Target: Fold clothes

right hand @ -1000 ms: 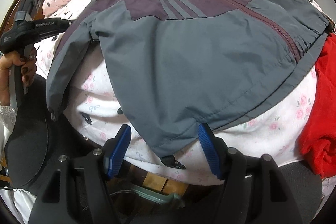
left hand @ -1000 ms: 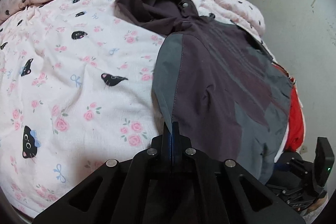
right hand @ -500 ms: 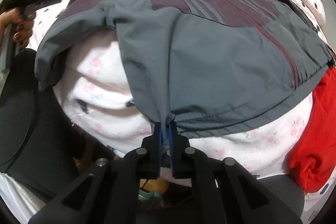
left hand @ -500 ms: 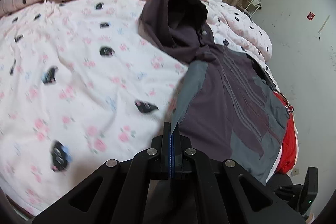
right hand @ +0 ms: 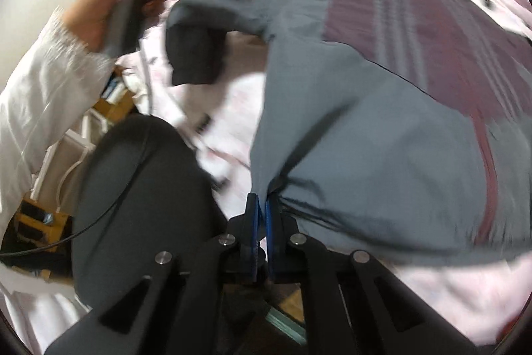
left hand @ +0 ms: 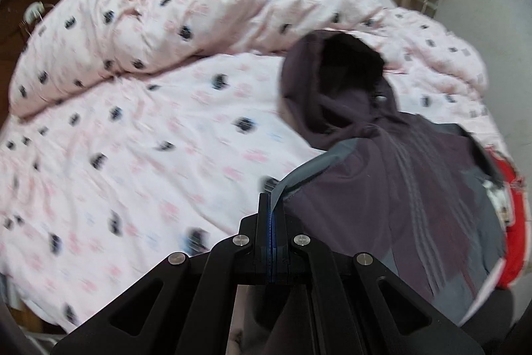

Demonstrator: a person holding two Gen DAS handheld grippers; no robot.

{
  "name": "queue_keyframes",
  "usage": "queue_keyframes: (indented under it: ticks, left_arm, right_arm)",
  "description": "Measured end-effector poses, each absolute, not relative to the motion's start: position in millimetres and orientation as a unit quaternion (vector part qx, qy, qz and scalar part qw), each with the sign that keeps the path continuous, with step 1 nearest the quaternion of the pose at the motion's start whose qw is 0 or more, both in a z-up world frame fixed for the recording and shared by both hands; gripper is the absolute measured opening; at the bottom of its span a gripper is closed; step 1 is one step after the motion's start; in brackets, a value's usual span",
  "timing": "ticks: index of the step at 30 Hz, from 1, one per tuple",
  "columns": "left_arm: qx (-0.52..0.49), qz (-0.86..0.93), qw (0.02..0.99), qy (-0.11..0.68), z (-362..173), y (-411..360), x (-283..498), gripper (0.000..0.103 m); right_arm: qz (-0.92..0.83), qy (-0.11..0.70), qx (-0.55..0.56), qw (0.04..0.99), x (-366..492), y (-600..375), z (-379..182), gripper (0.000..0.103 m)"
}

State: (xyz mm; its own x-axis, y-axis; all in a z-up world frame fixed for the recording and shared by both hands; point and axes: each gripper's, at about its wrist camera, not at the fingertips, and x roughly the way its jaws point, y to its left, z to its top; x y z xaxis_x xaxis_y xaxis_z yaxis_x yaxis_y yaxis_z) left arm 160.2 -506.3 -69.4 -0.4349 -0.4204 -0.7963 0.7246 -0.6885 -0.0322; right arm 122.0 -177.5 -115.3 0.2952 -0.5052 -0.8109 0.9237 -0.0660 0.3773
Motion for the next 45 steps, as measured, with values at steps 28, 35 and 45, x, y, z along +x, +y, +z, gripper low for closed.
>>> queue_keyframes:
  ticks: [28,35,45]
  left_arm:
    - [0.347,-0.818,0.408,0.207,-69.3,-513.2,310.1,0.042]
    - [0.350,-0.826,0.381,0.225,-97.9,-454.5,323.9,0.043]
    - [0.296,-0.852,0.349,0.255,-100.2,-418.4,322.8,0.054]
  right_arm:
    - [-0.601,0.159,0.389,0.680,82.6,-179.4,-83.9,0.042]
    - [-0.603,0.161,0.400,0.671,85.0,-178.1,-95.2,0.042]
    - [-0.631,0.175,0.396,0.644,91.2,-165.3,-97.3,0.052]
